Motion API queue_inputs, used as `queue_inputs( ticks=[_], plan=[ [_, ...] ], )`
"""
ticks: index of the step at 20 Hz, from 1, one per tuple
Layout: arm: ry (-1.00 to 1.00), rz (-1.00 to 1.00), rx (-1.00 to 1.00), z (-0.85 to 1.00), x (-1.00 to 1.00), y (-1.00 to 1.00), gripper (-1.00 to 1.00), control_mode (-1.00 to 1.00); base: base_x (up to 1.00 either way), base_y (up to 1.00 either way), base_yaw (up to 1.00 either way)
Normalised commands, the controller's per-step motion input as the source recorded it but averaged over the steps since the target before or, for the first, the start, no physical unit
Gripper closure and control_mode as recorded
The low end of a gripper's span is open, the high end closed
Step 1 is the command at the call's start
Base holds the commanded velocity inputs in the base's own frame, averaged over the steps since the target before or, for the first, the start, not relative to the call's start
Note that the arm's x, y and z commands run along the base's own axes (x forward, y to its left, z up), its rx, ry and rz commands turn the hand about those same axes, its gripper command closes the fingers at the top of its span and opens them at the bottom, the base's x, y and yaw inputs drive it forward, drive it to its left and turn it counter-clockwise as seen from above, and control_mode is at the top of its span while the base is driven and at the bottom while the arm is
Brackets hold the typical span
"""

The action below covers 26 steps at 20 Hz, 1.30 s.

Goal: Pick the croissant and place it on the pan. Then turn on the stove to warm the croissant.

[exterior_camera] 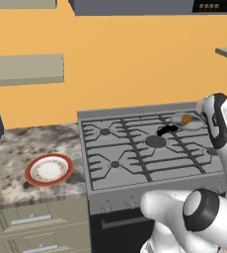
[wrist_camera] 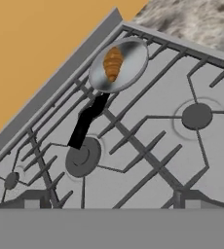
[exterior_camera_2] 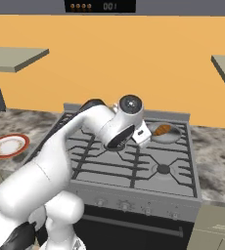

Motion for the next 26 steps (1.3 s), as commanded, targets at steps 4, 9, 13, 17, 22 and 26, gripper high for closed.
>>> queue_inputs(
  ticks=[4,9,13,17,22,26],
  plan=[
    [0.12,0.0,0.06,0.0,-0.72,0.0,-1.0,-1.0,0.0,0.0,0.0],
    [0.15,0.0,0.01,0.0,-0.62,0.0,-1.0,-1.0,0.0,0.0,0.0],
    [0.18,0.0,0.0,-0.01,-0.56,0.0,-1.0,-1.0,0.0,0.0,0.0],
    [0.04,0.0,0.0,-0.11,-0.66,0.0,-1.0,-1.0,0.0,0.0,0.0],
    [0.0,0.06,0.0,-0.21,-0.62,0.0,-1.0,-1.0,0.0,0.0,0.0],
    [0.0,0.08,0.0,-0.24,-0.49,0.0,-1.0,-1.0,0.0,0.0,0.0]
  ],
)
